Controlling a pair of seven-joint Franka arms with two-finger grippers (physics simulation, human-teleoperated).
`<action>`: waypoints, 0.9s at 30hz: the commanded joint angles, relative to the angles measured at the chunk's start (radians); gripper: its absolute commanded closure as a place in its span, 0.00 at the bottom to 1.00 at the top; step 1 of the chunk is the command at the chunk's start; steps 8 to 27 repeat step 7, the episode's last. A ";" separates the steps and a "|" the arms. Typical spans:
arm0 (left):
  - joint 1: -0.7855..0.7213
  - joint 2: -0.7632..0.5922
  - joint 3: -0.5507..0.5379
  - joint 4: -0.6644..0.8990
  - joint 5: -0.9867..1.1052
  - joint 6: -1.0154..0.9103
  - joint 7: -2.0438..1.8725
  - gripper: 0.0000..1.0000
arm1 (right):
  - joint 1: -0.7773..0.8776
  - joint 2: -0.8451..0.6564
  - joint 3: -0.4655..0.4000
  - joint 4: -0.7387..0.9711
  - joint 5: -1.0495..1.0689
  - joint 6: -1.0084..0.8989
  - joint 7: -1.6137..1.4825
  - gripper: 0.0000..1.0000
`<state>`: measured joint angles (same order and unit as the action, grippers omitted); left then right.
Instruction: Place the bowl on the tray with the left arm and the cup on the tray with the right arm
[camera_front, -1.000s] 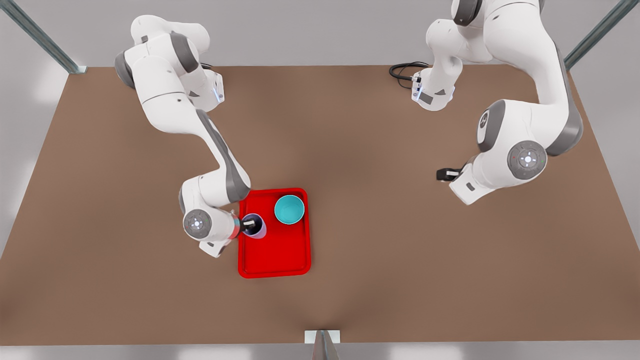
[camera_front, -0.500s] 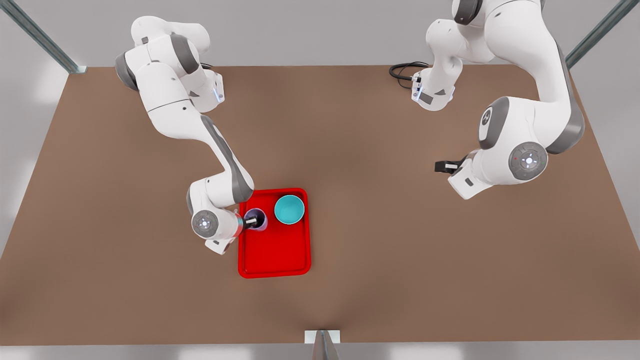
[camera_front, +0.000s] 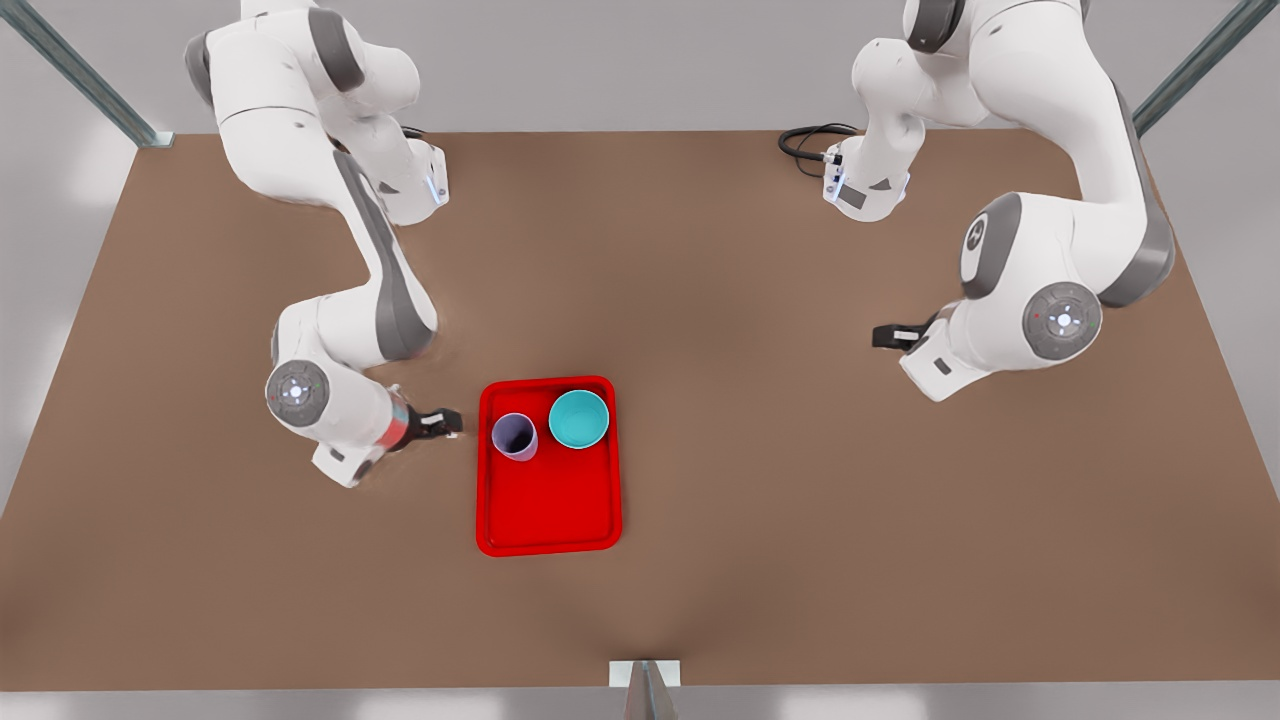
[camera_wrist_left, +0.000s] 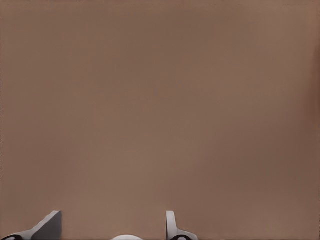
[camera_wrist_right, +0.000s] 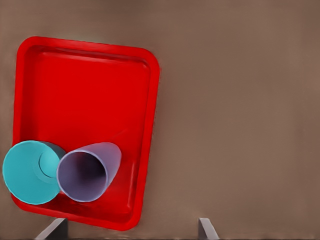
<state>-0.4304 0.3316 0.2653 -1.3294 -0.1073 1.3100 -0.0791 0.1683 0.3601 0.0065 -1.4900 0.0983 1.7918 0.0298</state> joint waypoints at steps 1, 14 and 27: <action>-0.001 0.009 0.000 0.016 0.000 0.000 -0.001 0.00 | -0.009 -0.041 -0.016 -0.009 -0.002 -0.029 0.001 0.00; 0.001 0.009 0.003 0.024 0.001 0.000 0.002 0.00 | -0.151 -0.214 -0.023 -0.007 -0.098 -0.264 -0.007 0.00; 0.001 0.009 0.003 0.024 0.001 0.000 0.002 0.00 | -0.151 -0.214 -0.023 -0.007 -0.098 -0.264 -0.007 0.00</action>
